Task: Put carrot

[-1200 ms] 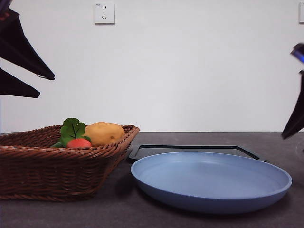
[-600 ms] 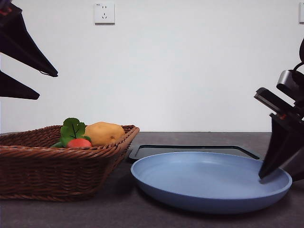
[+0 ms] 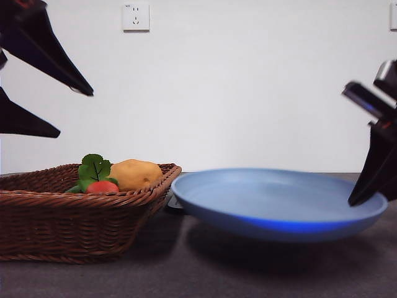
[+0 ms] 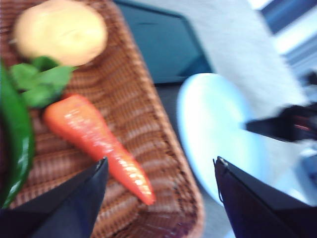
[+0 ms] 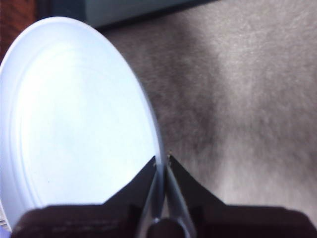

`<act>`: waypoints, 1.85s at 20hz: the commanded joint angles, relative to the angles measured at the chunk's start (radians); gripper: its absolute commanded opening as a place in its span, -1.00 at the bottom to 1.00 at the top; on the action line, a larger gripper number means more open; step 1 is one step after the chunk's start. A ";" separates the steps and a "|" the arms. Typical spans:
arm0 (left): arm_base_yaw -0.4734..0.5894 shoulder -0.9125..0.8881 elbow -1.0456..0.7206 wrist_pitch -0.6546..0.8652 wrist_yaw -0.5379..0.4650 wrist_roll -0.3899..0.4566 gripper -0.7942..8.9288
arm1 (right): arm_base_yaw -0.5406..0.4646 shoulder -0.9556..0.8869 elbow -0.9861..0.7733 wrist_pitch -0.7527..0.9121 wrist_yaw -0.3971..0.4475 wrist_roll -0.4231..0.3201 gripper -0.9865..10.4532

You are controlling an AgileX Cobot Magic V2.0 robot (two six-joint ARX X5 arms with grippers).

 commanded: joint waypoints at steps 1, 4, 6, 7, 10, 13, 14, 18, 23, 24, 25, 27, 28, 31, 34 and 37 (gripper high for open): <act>-0.045 0.021 0.038 -0.027 -0.115 -0.061 -0.07 | 0.000 -0.068 0.013 -0.035 0.040 0.006 -0.82; -0.072 0.111 0.122 -0.140 -0.172 -0.063 -0.07 | 0.000 -0.161 0.013 -0.066 0.100 -0.003 -0.82; -0.088 0.203 0.189 -0.200 -0.200 -0.061 -0.07 | 0.000 -0.209 0.013 -0.068 0.121 -0.002 -0.82; -0.093 0.252 0.220 -0.216 -0.205 -0.059 -0.07 | 0.001 -0.227 0.013 -0.068 0.121 -0.002 -0.82; -0.109 0.404 0.314 -0.265 -0.228 -0.053 -0.07 | 0.001 -0.263 0.013 -0.070 0.118 -0.002 -0.82; -0.129 0.528 0.388 -0.267 -0.288 -0.053 -0.07 | 0.001 -0.279 0.013 -0.072 0.117 -0.002 -0.82; -0.135 0.565 0.410 -0.270 -0.308 -0.051 -0.07 | 0.001 -0.279 0.013 -0.072 0.116 -0.002 -0.82; -0.146 0.679 0.465 -0.288 -0.310 -0.051 -0.07 | 0.001 -0.280 0.013 -0.073 0.117 -0.002 -0.82; -0.155 0.727 0.465 -0.278 -0.327 -0.050 -0.20 | 0.001 -0.280 0.013 -0.073 0.117 -0.004 -0.82; -0.159 0.727 0.465 -0.277 -0.328 -0.047 -0.21 | 0.001 -0.280 0.013 -0.073 0.117 -0.005 -0.82; -0.160 0.727 0.465 -0.275 -0.327 -0.013 -0.31 | 0.001 -0.280 0.013 -0.073 0.118 -0.005 -0.82; -0.161 0.727 0.465 -0.286 -0.325 0.034 -0.52 | 0.001 -0.280 0.013 -0.072 0.118 -0.005 -0.82; -0.161 0.727 0.465 -0.288 -0.320 0.045 -0.58 | 0.001 -0.280 0.013 -0.072 0.118 -0.005 -0.82; -0.158 0.724 0.471 -0.304 -0.319 0.055 -0.60 | 0.001 -0.280 0.013 -0.072 0.119 -0.005 -0.82; -0.158 0.689 0.482 -0.343 -0.285 0.080 -0.60 | 0.001 -0.280 0.013 -0.072 0.118 -0.005 -0.82; -0.158 0.621 0.513 -0.410 -0.204 0.111 -0.60 | 0.001 -0.280 0.013 -0.072 0.118 -0.005 -0.82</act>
